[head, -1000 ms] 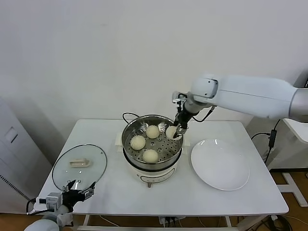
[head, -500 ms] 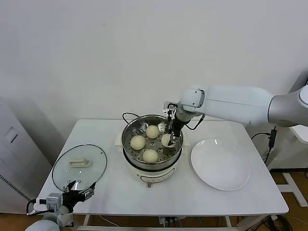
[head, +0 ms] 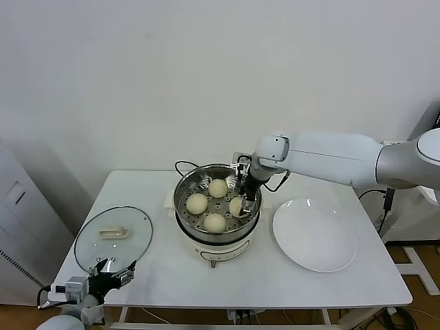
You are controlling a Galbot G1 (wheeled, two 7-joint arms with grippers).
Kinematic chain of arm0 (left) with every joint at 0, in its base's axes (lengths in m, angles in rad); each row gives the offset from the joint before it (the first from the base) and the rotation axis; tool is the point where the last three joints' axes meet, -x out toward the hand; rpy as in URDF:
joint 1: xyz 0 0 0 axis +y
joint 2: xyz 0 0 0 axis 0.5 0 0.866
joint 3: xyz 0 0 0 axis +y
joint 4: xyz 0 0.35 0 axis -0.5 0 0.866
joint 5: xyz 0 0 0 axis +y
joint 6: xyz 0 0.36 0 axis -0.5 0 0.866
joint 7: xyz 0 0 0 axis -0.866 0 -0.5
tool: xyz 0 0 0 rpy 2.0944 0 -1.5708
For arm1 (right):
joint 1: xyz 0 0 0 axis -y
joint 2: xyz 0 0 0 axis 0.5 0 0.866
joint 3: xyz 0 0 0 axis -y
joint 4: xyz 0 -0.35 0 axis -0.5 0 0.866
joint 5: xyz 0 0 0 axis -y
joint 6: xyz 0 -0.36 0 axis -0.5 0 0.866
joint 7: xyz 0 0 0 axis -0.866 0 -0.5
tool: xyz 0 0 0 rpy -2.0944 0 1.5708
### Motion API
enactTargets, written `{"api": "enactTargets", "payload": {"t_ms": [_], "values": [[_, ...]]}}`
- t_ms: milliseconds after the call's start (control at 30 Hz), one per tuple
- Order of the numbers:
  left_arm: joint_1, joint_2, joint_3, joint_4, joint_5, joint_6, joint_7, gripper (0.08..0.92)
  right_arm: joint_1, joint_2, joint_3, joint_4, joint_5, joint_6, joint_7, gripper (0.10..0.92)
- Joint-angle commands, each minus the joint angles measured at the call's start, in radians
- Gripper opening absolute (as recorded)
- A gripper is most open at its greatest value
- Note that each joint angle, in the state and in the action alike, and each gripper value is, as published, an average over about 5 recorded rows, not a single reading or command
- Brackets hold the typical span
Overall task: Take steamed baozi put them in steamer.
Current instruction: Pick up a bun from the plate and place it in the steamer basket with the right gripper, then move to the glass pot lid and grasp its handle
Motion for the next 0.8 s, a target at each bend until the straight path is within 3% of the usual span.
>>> {"api": "enactTargets", "payload": {"t_ms": [33,333,600,800], "values": [[0.002,-0.002,-0.002,-0.001,-0.001,-0.001,0.001,0.823,0.019,-0.07,0.1,-0.009,0.05,0.012,-0.01,0.806],[-0.008,-0.008,-0.025,-0.012,-0.007,0.002,-0.003,0.823,-0.102,-0.272,0.387,-0.034,0.136,0.138,0.1,0.823],[-0.031,-0.023,-0.038,-0.033,-0.013,0.006,-0.009,0.823,-0.509,-0.431,0.93,0.01,0.052,0.279,0.362,0.823],[-0.044,-0.028,-0.054,-0.042,-0.018,0.0,-0.006,0.823,-0.838,-0.428,1.328,0.06,-0.012,0.37,0.534,0.823]]}}
